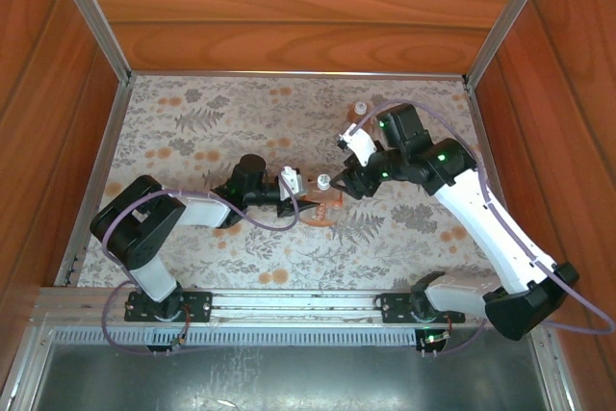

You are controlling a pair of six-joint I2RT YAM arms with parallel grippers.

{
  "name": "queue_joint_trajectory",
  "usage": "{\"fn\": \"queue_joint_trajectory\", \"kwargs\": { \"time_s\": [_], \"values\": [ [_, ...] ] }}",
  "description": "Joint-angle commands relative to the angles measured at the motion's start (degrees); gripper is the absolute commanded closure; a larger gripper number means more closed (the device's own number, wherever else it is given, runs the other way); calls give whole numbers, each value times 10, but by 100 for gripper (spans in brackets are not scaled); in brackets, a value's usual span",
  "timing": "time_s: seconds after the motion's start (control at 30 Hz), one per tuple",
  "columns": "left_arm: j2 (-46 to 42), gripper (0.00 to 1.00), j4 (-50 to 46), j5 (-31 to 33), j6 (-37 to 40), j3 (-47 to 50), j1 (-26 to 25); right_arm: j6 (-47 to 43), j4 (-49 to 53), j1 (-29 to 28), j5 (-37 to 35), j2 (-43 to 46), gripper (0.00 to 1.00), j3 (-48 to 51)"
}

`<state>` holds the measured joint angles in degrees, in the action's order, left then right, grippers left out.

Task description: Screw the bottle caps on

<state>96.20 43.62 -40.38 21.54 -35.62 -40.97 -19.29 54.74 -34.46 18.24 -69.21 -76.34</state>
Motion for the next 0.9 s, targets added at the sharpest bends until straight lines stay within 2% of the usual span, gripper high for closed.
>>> {"fn": "queue_joint_trajectory", "kwargs": {
  "time_s": [0.0,0.17,0.27,0.57,0.87],
  "values": [
    [13,48,-131,-53,11,17,-5,-160,75,-1,44,-2,30,-20],
    [25,48,-152,-67,21,9,-5,-275,113,-2,68,-26,28,-51],
    [28,48,-160,-72,23,6,-5,-313,139,-6,70,-55,32,-78],
    [38,48,-166,-82,21,-3,-5,-354,168,-23,62,-138,39,-137],
    [40,48,-168,-90,16,-6,-5,-366,164,-24,66,-180,44,-142]
  ]
}}
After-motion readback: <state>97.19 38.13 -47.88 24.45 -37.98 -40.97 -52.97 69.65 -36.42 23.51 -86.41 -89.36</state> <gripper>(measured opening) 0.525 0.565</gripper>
